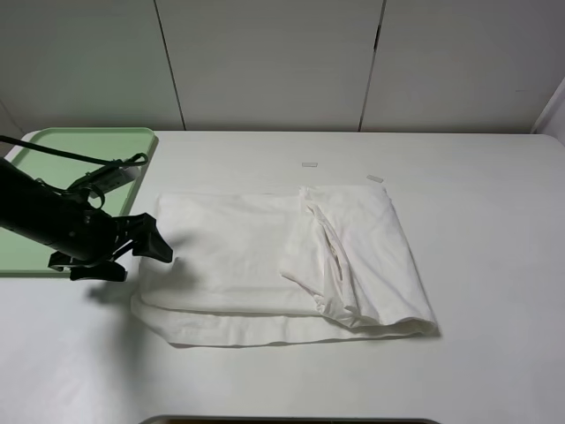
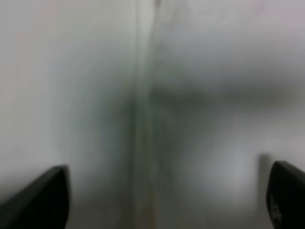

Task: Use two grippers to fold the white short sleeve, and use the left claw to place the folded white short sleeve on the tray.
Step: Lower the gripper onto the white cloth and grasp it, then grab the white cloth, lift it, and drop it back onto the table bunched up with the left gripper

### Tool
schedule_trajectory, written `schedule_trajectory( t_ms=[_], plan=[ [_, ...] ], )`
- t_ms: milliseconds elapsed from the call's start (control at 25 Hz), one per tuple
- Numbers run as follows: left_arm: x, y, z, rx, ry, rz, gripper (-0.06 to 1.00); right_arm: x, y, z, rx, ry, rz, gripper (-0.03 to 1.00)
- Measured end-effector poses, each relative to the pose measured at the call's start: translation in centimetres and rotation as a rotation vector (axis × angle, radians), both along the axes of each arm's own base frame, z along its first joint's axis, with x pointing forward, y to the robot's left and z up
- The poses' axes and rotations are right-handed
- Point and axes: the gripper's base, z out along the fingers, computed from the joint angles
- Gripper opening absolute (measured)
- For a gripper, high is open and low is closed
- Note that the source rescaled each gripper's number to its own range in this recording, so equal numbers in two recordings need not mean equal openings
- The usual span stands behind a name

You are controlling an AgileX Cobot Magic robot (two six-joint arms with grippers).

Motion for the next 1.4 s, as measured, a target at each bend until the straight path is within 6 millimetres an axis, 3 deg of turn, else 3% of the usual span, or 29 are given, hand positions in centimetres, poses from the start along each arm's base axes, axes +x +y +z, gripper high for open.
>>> schedule_trajectory(
  t_ms=[320, 520, 600, 640, 760, 920, 1080, 1200, 1240, 1400],
  plan=[
    [1.2, -2.9, -0.6, -0.051, 0.013, -0.065, 0.7, 0.0, 0.0, 0.0, 0.0, 0.0, 0.0, 1.0],
    [1.1, -3.5, -1.0, -0.019, 0.004, -0.09, 0.41, 0.0, 0.0, 0.0, 0.0, 0.0, 0.0, 1.0],
    [1.0, -3.6, -1.1, -0.018, 0.006, -0.094, 0.36, 0.0, 0.0, 0.0, 0.0, 0.0, 0.0, 1.0],
    [1.0, -3.6, -1.2, -0.012, 0.008, -0.106, 0.24, 0.0, 0.0, 0.0, 0.0, 0.0, 0.0, 1.0],
    [0.9, -3.6, -1.3, 0.002, 0.009, -0.151, 0.09, 0.0, 0.0, 0.0, 0.0, 0.0, 0.0, 1.0],
    [0.8, -3.5, -1.3, 0.012, 0.008, -0.182, 0.07, 0.0, 0.0, 0.0, 0.0, 0.0, 0.0, 1.0],
    [1.1, -3.2, 0.1, 0.027, -0.011, -0.229, 0.07, 0.0, 0.0, 0.0, 0.0, 0.0, 0.0, 1.0],
    [2.1, -2.3, 3.0, 0.055, -0.05, -0.269, 0.07, 0.0, 0.0, 0.0, 0.0, 0.0, 0.0, 1.0],
    [2.1, -2.3, 3.0, 0.055, -0.05, -0.269, 0.07, 0.0, 0.0, 0.0, 0.0, 0.0, 0.0, 1.0],
    [2.7, -1.3, 6.2, 0.128, -0.061, -0.338, 0.07, 0.0, 0.0, 0.0, 0.0, 0.0, 0.0, 1.0]
  ],
)
